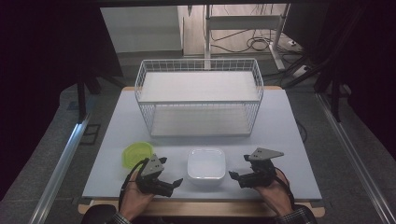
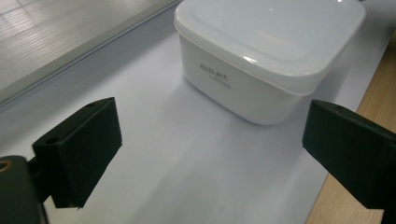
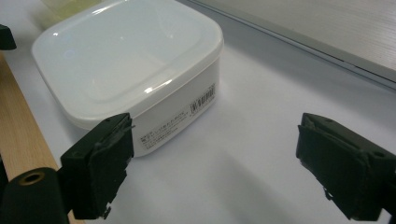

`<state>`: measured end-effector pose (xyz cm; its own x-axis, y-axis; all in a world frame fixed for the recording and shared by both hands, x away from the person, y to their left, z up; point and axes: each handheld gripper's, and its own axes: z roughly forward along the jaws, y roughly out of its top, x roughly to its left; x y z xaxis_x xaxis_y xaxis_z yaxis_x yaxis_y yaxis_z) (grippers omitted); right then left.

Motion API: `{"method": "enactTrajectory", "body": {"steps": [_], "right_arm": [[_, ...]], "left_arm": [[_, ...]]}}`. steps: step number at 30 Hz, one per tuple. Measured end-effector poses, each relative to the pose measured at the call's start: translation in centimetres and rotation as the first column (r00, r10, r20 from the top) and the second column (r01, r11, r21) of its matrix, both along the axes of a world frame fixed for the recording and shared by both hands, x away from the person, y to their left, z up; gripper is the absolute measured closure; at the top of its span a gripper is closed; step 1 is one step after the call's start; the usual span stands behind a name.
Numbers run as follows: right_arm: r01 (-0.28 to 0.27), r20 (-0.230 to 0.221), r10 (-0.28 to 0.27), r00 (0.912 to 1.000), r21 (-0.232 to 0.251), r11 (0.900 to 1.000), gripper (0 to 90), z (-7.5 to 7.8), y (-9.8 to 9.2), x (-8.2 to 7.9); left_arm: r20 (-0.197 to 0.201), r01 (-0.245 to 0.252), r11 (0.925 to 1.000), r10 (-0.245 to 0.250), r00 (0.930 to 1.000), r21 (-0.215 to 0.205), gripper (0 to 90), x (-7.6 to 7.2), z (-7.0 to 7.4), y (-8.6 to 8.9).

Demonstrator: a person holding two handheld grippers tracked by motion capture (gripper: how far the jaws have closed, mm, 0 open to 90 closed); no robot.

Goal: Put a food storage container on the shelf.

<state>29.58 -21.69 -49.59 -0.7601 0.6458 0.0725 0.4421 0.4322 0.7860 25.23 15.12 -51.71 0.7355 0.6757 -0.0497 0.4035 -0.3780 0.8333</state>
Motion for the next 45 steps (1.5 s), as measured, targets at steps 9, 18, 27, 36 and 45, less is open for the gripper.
{"method": "enactTrajectory", "body": {"steps": [9,18,27,36,45], "right_arm": [[-0.022,-0.005,0.022,0.9998,0.005,1.000,7.2,0.3,0.5,-0.1],[-0.041,-0.027,0.041,0.9988,0.003,0.999,0.7,0.9,1.5,-0.2],[-0.052,-0.088,0.055,0.9946,0.031,0.998,7.9,1.7,2.5,0.2],[-0.046,-0.139,0.051,0.9889,0.039,0.998,13.3,1.4,3.2,1.5],[-0.071,-0.204,0.079,0.9757,0.044,0.996,19.4,0.8,4.4,2.4]], "left_arm": [[-0.051,-0.003,0.9999,0.004,0.9987,0.013,4.7,0.5,0.6,-0.4],[-0.087,0.032,0.9995,-0.031,0.9957,0.005,8.0,1.4,1.6,-1.2],[-0.096,0.048,0.9984,-0.051,0.9941,-0.030,13.4,2.8,1.9,-2.0],[-0.130,0.063,0.9977,-0.066,0.9893,-0.023,15.0,4.6,1.7,-3.6],[-0.215,0.096,0.9895,-0.118,0.9696,-0.108,15.5,5.6,1.0,-4.0]]}}
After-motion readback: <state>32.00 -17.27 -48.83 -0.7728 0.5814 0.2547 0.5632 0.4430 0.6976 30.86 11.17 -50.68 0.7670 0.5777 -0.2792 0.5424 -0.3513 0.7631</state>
